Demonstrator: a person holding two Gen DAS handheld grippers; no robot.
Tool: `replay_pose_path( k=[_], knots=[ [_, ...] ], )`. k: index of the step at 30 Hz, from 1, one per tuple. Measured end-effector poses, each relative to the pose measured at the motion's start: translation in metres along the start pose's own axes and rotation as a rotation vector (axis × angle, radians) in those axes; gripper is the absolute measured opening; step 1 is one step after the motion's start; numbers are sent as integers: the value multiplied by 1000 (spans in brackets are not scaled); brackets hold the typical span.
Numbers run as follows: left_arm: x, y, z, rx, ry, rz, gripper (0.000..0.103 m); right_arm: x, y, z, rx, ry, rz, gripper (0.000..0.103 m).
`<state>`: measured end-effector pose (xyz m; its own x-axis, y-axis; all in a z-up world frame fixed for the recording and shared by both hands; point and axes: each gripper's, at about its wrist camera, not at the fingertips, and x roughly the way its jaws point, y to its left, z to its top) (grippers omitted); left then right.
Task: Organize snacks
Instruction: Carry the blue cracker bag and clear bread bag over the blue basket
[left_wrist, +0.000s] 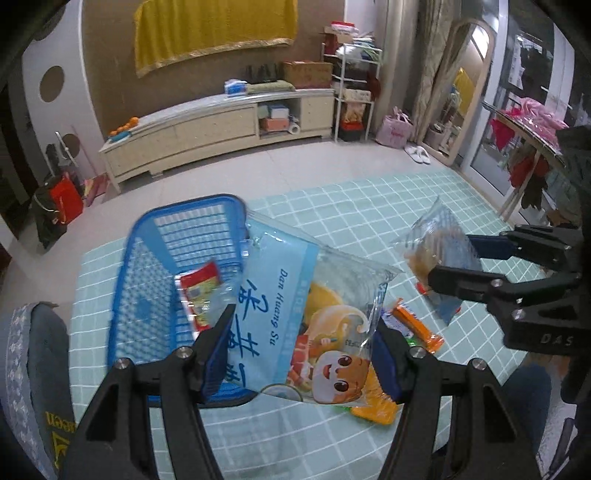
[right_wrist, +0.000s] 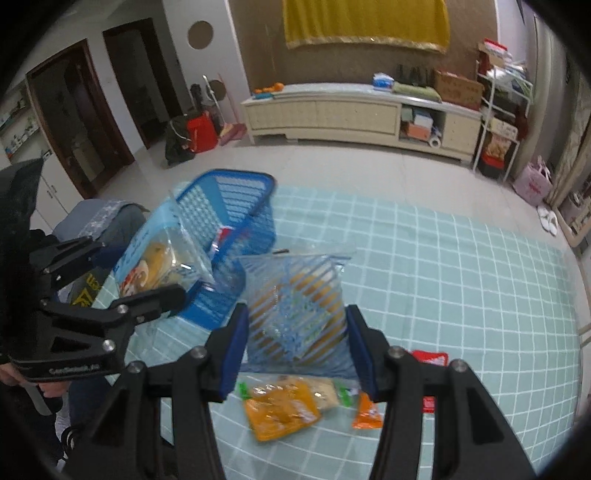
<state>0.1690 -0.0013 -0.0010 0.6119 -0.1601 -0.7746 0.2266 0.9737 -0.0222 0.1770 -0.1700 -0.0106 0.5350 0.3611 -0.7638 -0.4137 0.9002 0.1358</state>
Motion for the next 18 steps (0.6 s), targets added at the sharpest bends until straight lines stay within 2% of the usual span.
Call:
replay_pose_path(
  k=[10, 18],
  knots=[
    [-30, 58, -18, -27, -38, 59, 64, 10, 55, 18, -60, -17, 46, 56],
    [-26, 96, -15, -66, -36, 87, 64, 40, 81, 34, -60, 9, 77, 56]
  ],
)
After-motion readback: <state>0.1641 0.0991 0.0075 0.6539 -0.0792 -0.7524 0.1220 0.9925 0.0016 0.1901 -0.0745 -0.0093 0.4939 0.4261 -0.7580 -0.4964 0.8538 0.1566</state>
